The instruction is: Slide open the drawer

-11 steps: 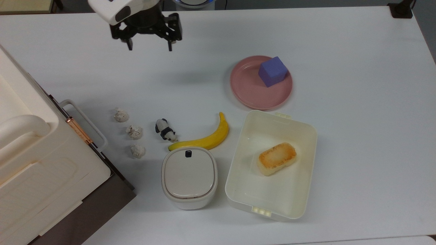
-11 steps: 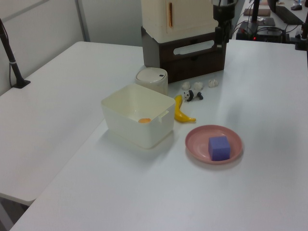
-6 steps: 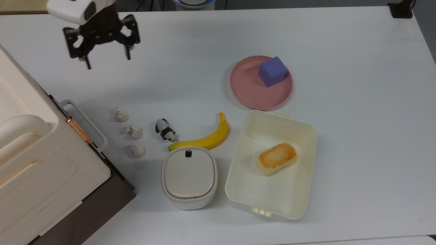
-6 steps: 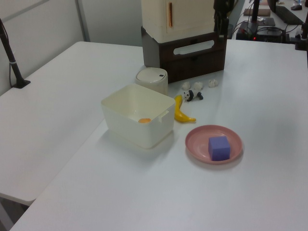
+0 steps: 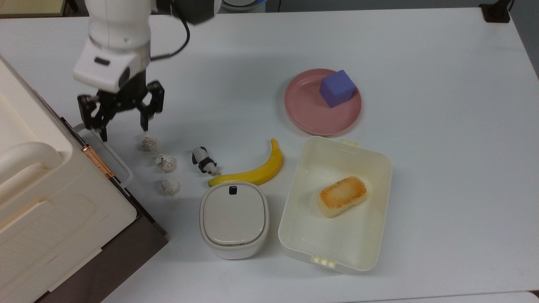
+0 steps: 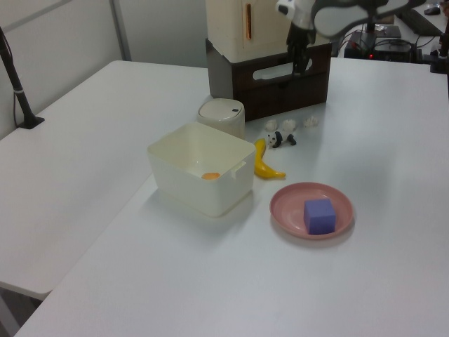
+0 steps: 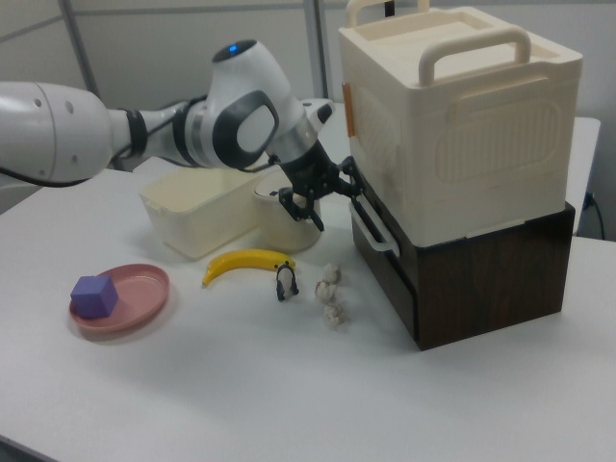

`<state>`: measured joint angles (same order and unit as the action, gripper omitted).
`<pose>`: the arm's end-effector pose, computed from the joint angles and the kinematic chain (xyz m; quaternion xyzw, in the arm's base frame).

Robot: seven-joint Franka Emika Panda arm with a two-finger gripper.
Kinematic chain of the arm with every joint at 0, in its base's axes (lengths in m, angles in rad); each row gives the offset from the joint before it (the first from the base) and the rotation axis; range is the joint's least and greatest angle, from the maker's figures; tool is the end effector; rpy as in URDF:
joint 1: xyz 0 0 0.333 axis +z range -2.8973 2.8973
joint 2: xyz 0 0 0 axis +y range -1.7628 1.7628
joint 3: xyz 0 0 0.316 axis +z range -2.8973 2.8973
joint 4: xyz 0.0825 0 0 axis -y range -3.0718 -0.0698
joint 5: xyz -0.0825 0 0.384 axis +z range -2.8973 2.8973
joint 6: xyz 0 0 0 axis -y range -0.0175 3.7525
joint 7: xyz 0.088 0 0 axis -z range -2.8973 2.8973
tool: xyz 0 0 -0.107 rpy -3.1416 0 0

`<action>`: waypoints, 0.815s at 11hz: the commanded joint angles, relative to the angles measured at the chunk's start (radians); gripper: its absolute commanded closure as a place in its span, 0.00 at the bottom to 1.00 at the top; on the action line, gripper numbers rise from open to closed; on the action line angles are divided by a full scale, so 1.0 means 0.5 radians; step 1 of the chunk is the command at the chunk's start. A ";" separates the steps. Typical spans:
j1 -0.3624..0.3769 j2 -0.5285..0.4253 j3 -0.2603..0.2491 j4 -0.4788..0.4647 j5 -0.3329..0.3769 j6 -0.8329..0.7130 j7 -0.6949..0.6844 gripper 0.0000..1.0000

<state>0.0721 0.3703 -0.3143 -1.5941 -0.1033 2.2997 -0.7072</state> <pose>0.6795 -0.1404 0.4656 0.9417 0.2710 0.1103 0.1660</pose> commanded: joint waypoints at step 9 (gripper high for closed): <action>0.276 -0.038 -0.169 -0.119 -0.079 -0.078 0.025 0.74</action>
<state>0.1502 0.4454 -0.3853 -1.5891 -0.1402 2.3998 -0.6958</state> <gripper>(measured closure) 0.736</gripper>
